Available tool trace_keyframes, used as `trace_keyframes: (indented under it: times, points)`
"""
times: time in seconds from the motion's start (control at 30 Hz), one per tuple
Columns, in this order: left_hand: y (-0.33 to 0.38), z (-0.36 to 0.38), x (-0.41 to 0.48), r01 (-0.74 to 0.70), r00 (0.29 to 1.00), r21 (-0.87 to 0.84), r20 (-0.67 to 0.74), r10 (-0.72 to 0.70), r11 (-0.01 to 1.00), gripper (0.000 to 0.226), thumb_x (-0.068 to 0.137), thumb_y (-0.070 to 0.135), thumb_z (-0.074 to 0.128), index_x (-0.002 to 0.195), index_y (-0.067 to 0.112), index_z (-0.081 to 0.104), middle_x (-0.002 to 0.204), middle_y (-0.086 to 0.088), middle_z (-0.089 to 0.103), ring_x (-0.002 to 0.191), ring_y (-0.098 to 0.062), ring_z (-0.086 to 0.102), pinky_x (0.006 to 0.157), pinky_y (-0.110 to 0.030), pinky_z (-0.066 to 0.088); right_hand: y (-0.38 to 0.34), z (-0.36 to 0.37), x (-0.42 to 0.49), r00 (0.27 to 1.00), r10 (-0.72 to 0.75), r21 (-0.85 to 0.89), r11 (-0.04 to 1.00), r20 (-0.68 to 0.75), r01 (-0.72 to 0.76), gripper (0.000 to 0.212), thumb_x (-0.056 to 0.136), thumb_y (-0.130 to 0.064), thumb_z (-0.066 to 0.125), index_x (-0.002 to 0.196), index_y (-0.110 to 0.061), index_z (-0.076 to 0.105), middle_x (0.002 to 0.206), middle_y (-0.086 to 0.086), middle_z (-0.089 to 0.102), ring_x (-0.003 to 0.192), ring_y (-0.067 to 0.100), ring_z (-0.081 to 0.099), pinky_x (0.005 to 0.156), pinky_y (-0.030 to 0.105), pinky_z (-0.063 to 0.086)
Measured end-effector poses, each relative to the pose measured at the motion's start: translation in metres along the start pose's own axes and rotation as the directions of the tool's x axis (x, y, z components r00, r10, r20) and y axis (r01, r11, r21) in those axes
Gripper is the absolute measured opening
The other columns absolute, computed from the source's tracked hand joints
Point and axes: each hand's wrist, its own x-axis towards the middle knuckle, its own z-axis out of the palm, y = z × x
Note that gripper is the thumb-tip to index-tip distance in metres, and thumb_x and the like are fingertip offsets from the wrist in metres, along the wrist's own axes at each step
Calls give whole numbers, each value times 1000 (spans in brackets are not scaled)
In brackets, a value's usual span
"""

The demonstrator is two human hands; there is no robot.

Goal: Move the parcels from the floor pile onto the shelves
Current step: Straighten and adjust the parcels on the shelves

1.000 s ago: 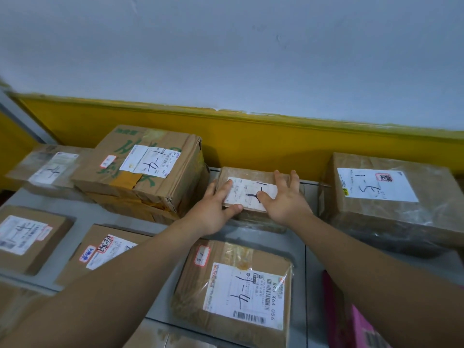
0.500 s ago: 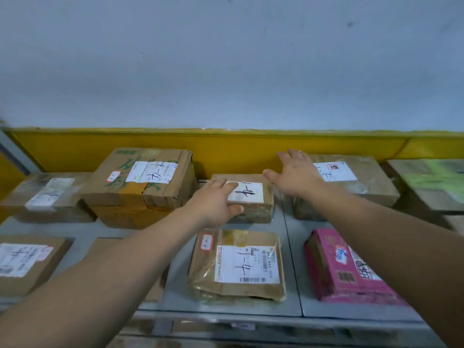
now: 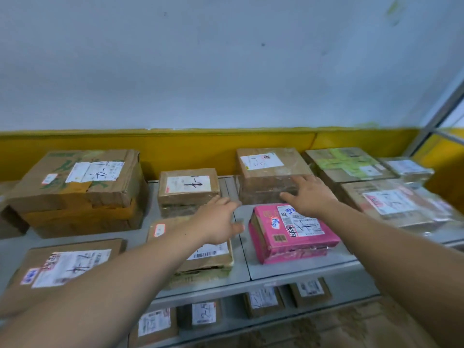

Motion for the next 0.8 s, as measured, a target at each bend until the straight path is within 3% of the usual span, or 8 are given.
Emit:
trace_keyframes:
  times: [0.13, 0.27, 0.43, 0.57, 0.63, 0.8]
  points:
    - [27, 11, 10, 10, 1000, -49, 2, -10, 999, 72, 94, 52, 51, 153, 24, 21, 159, -3, 21, 148, -25, 12, 118, -46, 20, 38, 18, 5, 998, 18, 25, 1000, 61, -20, 75, 93, -62, 45, 152, -19, 29, 155, 13, 33, 142, 32, 29, 116, 46, 28]
    - [57, 37, 30, 66, 997, -157, -18, -69, 985, 71, 90, 54, 55, 151, 30, 27, 154, -1, 29, 142, -24, 26, 115, -45, 27, 66, 42, 15, 990, 8, 45, 999, 142, -14, 77, 94, -61, 46, 155, -21, 23, 161, 10, 22, 146, 34, 23, 117, 48, 26]
    - [94, 76, 53, 300, 951, -439, 71, -301, 847, 75, 93, 56, 49, 153, 40, 8, 162, -5, -1, 144, -30, 26, 116, -41, 24, 90, 74, 33, 968, -10, 158, 987, 249, -30, 87, 89, -72, 42, 156, -37, -1, 164, 5, -16, 148, 43, 14, 117, 57, 25]
    - [110, 100, 60, 346, 917, -578, 40, -398, 739, 74, 95, 48, 52, 153, 38, 7, 154, -2, 22, 122, -17, 49, 106, -32, 40, 102, 92, 42, 957, -92, 303, 953, 276, 4, 84, 92, -70, 39, 156, -36, -3, 164, 4, -17, 147, 37, 23, 116, 49, 31]
    - [112, 105, 58, 359, 899, -609, 20, -438, 707, 73, 95, 42, 54, 153, 37, 11, 148, -2, 29, 110, -11, 49, 102, -28, 41, 107, 97, 40, 958, -128, 345, 938, 255, 34, 83, 93, -68, 40, 156, -35, -2, 164, 3, -14, 143, 36, 32, 110, 45, 38]
    - [121, 117, 46, 387, 881, -583, 4, -473, 715, 71, 95, 43, 54, 153, 38, 13, 143, -1, 34, 119, -14, 49, 106, -33, 39, 116, 102, 23, 946, -201, 372, 923, 256, 95, 82, 95, -65, 38, 157, -32, -4, 162, 1, -15, 128, 38, 49, 92, 38, 50]
